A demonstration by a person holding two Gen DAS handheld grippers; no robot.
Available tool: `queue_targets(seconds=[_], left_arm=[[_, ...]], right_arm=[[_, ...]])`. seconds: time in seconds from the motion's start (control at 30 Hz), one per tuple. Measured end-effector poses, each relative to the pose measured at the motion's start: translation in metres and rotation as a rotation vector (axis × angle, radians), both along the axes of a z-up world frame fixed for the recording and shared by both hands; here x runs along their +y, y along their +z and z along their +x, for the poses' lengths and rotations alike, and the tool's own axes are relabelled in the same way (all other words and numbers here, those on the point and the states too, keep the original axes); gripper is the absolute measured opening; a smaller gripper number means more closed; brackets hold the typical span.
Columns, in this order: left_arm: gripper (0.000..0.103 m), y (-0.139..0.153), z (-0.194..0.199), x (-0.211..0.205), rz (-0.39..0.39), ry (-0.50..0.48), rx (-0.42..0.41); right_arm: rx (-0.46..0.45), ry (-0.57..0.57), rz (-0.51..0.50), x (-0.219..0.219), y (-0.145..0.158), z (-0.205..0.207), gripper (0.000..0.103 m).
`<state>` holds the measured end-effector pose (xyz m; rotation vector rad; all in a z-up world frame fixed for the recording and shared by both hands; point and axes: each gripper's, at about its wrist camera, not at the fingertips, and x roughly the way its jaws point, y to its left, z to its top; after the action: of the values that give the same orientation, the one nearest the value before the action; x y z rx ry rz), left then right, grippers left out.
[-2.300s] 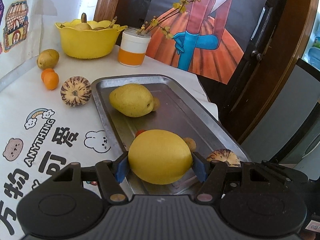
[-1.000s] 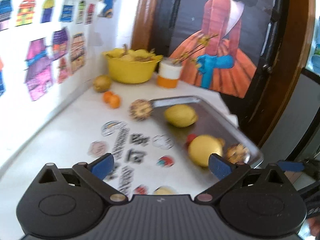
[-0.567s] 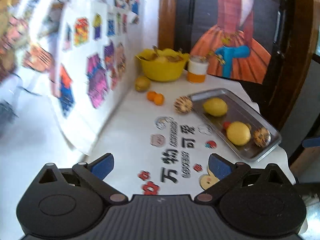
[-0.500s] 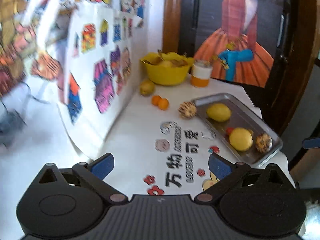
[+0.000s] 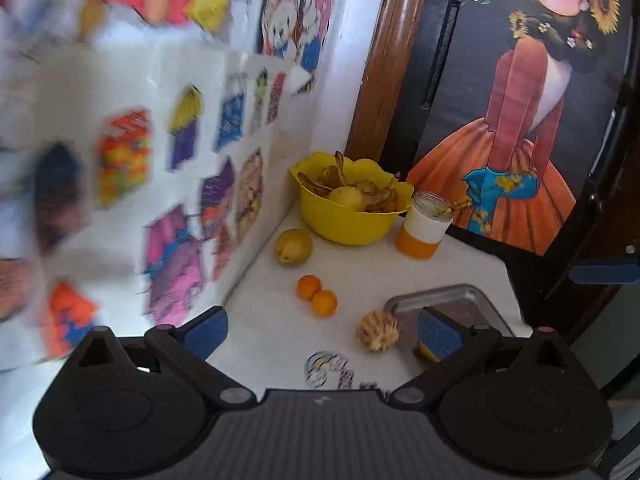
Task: Organize fruits
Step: 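Move both open tools back toward the oranges and a striped pepino, then grasp an orange with the left tool while the right tool grasps a striped pepino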
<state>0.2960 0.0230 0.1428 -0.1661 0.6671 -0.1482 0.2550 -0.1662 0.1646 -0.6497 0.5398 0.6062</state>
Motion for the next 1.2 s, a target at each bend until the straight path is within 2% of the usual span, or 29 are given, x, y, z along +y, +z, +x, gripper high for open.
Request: queue_targets(seconds=[0.1,0.2,0.4,0.57,0.7,0.83,1.0,1.07,1.2], left_arm=[[0.103,-0.022,0.038,-0.005,-0.057,0.004,0.043],[0.103,-0.048,0.067,-0.008,-0.098,0.010,0.086],[0.102,-0.107,0.114,-0.013,-0.115,0.022,0.167],[0.102,-0.138,0.138,-0.014,-0.151,0.009,0.195],[0.096,-0.147,0.149,-0.013,-0.172,-0.001,0.195],[0.089,-0.151,0.150,-0.016,-0.147,-0.017,0.170],[0.072,-0.153,0.150,-0.022,-0.124,-0.032,0.153],[0.069,-0.153,0.151,-0.024,-0.122,-0.035,0.146],[0.056,-0.154,0.151,-0.025,-0.129,-0.038,0.150]], right_arm=[[0.027,-0.005,0.017,-0.007,-0.020,0.030,0.102],[0.068,-0.027,0.075,-0.016,-0.046,0.060,0.102],[0.104,-0.032,0.117,-0.018,-0.102,0.101,0.102],[0.163,-0.019,0.140,-0.011,-0.136,0.131,0.098],[0.204,-0.023,0.146,-0.008,-0.153,0.150,0.090],[0.211,-0.010,0.147,-0.007,-0.161,0.161,0.082],[0.220,0.014,0.133,-0.003,-0.168,0.164,0.074],[0.224,0.020,0.124,-0.001,-0.170,0.164,0.070],[0.233,0.015,0.121,0.000,-0.174,0.166,0.058]])
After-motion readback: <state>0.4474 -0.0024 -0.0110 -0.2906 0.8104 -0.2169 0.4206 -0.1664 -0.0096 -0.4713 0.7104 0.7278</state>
